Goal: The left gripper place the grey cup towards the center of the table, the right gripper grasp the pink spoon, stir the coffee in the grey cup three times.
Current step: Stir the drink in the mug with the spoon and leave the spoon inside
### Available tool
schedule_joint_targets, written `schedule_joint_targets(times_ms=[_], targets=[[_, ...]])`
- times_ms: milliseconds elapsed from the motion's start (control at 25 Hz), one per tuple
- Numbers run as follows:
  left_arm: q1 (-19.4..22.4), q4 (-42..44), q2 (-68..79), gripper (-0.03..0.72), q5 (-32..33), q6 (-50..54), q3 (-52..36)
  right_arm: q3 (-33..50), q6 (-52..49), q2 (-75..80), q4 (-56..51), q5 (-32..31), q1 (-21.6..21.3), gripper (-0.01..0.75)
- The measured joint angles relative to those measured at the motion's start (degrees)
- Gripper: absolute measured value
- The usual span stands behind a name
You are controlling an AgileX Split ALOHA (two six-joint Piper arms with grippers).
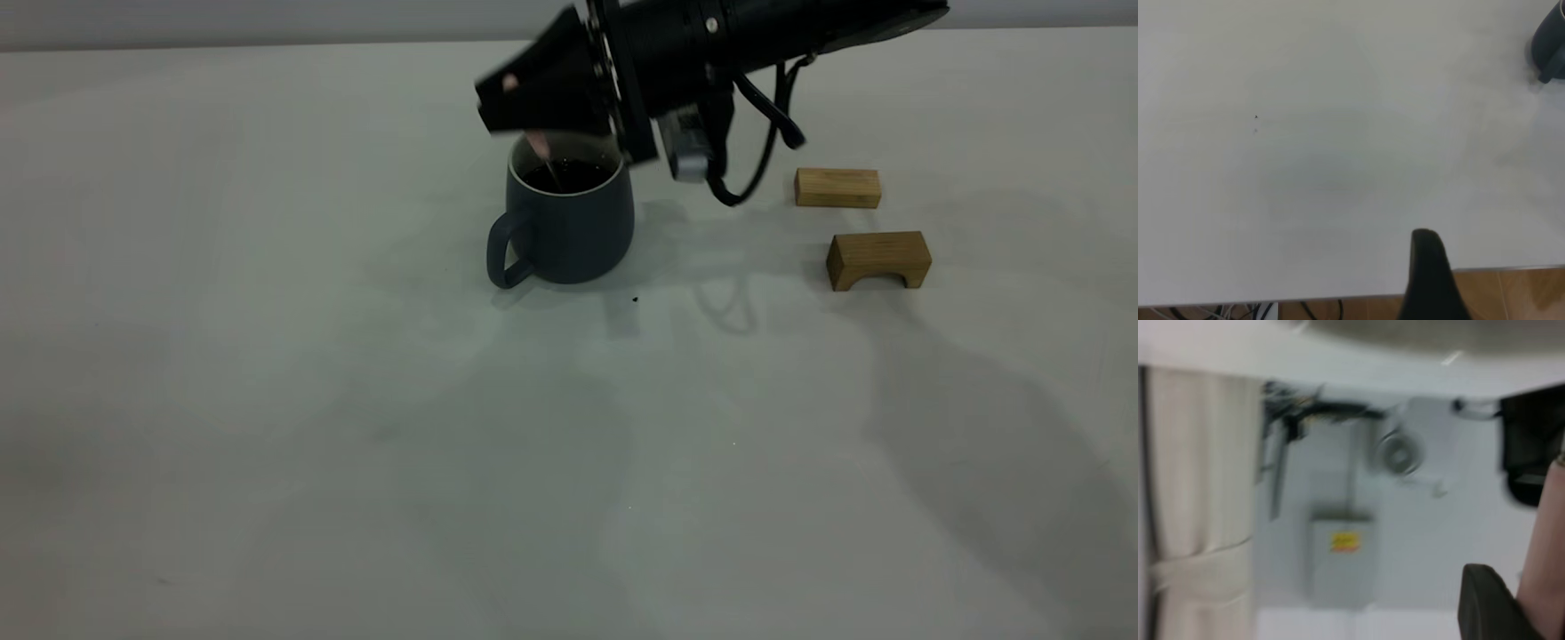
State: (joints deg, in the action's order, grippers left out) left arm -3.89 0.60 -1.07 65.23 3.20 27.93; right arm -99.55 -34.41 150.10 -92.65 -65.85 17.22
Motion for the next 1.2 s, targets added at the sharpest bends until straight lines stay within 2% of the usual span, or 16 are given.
schedule_joint_targets(times_ms=[240, 600, 720, 920, 1000, 1080, 1200], targets=[[0.00, 0.00, 0.00, 0.569, 0.00, 0.00, 0.00, 0.00, -0.70, 0.00, -4.18, 0.00, 0.23, 0.132], [0.00, 0.00, 0.00, 0.569, 0.00, 0.00, 0.00, 0.00, -0.88, 0.00, 3.73, 0.00, 0.38, 0.140], [0.00, 0.00, 0.00, 0.569, 0.00, 0.00, 0.00, 0.00, -0.88, 0.00, 6.63, 0.05, 0.50, 0.212], [0.00, 0.00, 0.00, 0.569, 0.00, 0.00, 0.00, 0.00, 2.88, -1.22, 13.12, 1.87, 0.55, 0.488], [0.00, 0.00, 0.00, 0.569, 0.00, 0.00, 0.00, 0.00, 7.99, -2.97, 17.76, 3.24, 0.55, 0.559], [0.00, 0.00, 0.00, 0.569, 0.00, 0.00, 0.00, 0.00, 15.42, -5.54, 22.09, 3.53, 0.55, 0.581], [0.00, 0.00, 0.00, 0.569, 0.00, 0.00, 0.00, 0.00, 26.81, -9.74, 30.12, 2.69, 0.55, 0.555]])
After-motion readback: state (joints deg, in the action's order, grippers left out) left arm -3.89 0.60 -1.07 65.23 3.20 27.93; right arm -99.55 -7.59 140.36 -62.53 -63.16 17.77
